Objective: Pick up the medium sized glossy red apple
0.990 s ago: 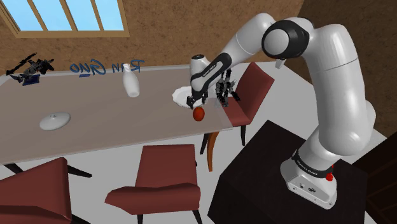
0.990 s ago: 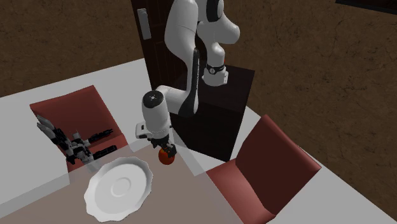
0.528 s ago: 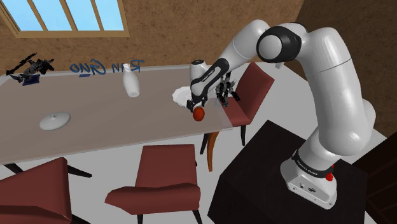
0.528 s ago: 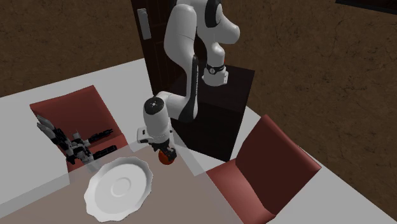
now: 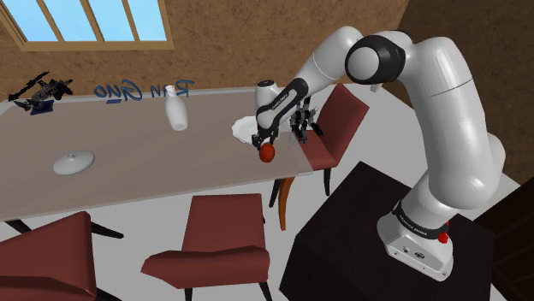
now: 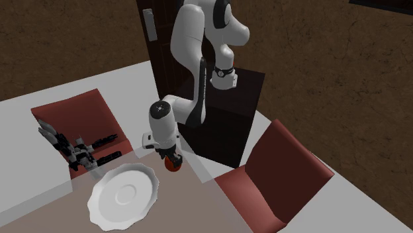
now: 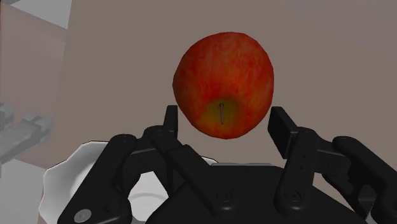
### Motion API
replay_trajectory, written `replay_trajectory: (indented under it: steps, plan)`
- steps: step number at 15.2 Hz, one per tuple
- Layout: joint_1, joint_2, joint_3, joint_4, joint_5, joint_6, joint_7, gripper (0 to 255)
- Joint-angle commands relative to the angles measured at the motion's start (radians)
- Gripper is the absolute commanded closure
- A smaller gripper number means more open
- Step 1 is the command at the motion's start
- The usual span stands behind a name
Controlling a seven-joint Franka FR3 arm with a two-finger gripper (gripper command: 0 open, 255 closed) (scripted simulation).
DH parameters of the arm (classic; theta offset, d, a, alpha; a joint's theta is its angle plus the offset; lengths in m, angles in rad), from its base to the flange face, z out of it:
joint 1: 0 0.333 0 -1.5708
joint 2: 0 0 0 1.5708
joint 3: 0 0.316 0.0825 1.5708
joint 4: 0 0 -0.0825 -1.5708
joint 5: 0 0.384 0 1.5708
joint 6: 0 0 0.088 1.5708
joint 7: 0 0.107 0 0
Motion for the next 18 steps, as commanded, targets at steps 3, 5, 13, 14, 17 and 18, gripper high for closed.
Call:
replay_trajectory:
  steps: [3, 5, 13, 14, 17, 18]
  plan:
    - [-0.001, -0.009, 0.001, -0.004, 0.001, -0.010, -0.001, 255]
    - [-0.002, -0.032, 0.003, -0.012, 0.003, -0.024, -0.003, 255]
    - [-0.007, -0.119, 0.010, -0.035, 0.010, -0.088, -0.012, 255]
    - [-0.007, -0.129, 0.011, -0.037, 0.011, -0.096, -0.013, 255]
    - [-0.009, -0.159, 0.014, -0.041, 0.015, -0.123, -0.017, 255]
    - [-0.009, -0.161, 0.014, -0.041, 0.015, -0.124, -0.017, 255]
